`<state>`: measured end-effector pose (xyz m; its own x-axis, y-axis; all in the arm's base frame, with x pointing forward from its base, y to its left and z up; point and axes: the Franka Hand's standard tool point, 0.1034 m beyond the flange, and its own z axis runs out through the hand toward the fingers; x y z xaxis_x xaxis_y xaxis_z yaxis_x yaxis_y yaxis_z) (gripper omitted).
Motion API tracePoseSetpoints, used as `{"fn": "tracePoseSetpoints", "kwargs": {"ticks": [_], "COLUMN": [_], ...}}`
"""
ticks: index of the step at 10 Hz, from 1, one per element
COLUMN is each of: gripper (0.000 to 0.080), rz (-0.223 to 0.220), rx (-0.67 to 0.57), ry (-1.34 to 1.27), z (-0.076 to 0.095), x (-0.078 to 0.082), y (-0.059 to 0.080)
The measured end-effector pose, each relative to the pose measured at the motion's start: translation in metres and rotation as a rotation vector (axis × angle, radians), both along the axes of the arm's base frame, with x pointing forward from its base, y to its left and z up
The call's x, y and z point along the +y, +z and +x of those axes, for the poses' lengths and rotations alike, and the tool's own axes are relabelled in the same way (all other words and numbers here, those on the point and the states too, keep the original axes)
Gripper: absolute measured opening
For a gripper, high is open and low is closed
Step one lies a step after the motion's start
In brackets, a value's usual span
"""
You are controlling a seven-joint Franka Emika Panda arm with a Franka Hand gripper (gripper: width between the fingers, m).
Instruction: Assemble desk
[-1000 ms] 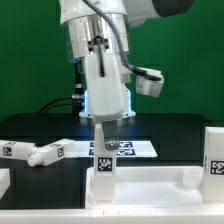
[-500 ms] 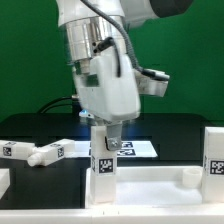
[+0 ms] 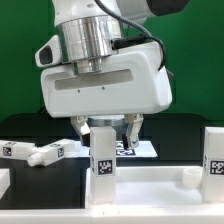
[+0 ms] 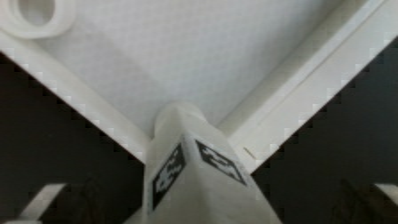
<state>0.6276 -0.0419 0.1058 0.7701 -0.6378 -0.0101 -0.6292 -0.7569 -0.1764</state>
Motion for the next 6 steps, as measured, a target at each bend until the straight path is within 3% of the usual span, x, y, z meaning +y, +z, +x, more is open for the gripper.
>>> {"fn": "tracePoseSetpoints", "kwargs": {"ticks": [1, 2, 4, 5, 6], "gripper": [0.0648, 0.0648, 0.0648, 0.0536, 0.0536], "rz": [-0.081, -0.133, -0.132, -0.132, -0.128], "rx": [-0.052, -0.069, -0.066, -0.065, -0.062], "ry": [0.246, 0.51, 0.504, 0.501, 0.464], "z": [0.0058, 0.0066, 0.0062, 0.0061, 0.0061], "x": [-0.0035, -0.0012, 0.0003, -0.0003, -0.0004], "y": [0.0031, 0.0032, 0.0021, 0.002, 0.002]}}
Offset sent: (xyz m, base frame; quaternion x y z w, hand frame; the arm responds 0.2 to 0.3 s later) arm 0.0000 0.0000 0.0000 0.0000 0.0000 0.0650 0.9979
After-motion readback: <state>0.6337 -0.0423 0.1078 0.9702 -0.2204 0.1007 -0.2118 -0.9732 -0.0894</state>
